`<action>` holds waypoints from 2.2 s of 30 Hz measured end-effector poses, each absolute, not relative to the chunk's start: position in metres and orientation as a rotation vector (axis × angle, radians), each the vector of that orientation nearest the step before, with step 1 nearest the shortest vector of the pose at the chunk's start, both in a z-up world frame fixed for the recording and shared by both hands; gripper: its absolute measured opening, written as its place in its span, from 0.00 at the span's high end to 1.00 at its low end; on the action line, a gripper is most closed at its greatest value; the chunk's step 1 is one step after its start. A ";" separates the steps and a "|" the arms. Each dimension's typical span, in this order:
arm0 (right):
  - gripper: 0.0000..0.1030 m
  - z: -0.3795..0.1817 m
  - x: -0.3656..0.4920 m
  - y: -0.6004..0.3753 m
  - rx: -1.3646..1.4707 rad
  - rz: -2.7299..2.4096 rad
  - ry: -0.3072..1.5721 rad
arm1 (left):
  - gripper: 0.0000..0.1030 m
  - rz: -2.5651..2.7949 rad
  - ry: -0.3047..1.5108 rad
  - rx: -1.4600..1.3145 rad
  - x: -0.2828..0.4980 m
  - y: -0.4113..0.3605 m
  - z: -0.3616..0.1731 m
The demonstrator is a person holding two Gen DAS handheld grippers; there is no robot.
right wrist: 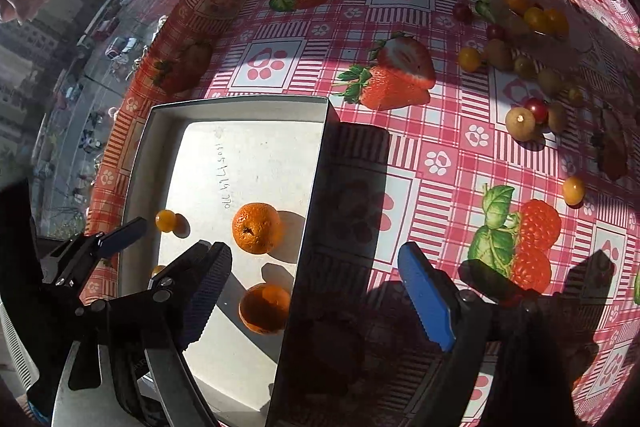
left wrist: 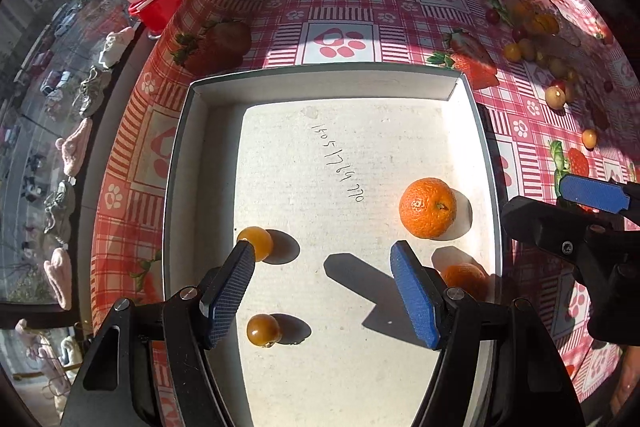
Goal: Organize fruits
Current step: 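Open the right gripper to drop the tangerine while the left drops the tomato, then move both open grippers back to the fruit cluster, then grasp a brown kiwi with the right gripper while the left grasps a yellow cherry tomato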
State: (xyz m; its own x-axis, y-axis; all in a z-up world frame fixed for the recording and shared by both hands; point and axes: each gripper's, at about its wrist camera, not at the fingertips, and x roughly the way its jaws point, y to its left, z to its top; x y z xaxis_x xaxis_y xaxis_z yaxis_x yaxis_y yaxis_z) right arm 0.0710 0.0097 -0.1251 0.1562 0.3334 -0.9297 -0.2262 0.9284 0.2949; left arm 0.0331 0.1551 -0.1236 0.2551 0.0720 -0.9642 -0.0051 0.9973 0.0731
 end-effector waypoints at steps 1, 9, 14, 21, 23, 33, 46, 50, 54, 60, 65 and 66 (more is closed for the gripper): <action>0.15 -0.127 0.069 0.001 0.105 0.383 1.361 | 0.31 0.038 1.309 0.067 0.033 0.149 -0.121; 0.15 -0.128 0.053 -0.069 0.163 0.235 1.366 | 0.31 -0.096 1.279 0.147 0.035 0.092 -0.105; 0.15 -0.127 0.036 -0.117 0.196 0.131 1.358 | 0.31 -0.195 1.270 0.187 0.030 0.054 -0.100; 0.15 -0.140 0.007 -0.175 0.253 -0.005 1.387 | 0.31 -0.301 1.298 0.262 0.016 0.004 -0.117; 0.15 -0.142 -0.001 -0.183 0.252 -0.022 1.390 | 0.31 -0.320 1.305 0.283 0.013 -0.007 -0.122; 0.15 -0.153 -0.024 -0.195 0.138 0.029 1.391 | 0.31 -0.378 1.319 0.300 0.010 -0.036 -0.143; 0.35 -0.166 0.001 -0.172 -0.024 0.107 1.343 | 0.31 -0.324 1.325 0.290 0.021 -0.047 -0.161; 0.53 -0.165 0.005 -0.167 -0.036 0.122 1.331 | 0.31 -0.307 1.336 0.267 0.025 -0.049 -0.161; 0.72 -0.167 0.017 -0.167 0.038 0.133 1.342 | 0.52 -0.325 1.336 0.258 0.024 -0.055 -0.157; 0.72 -0.166 0.020 -0.190 0.193 0.116 1.369 | 0.77 -0.369 1.350 0.238 0.022 -0.063 -0.152; 0.72 -0.162 0.016 -0.200 0.240 0.102 1.373 | 0.77 -0.361 1.360 0.181 0.026 -0.050 -0.142; 0.72 -0.161 0.014 -0.200 0.245 0.101 1.373 | 0.77 -0.358 1.357 0.175 0.026 -0.046 -0.139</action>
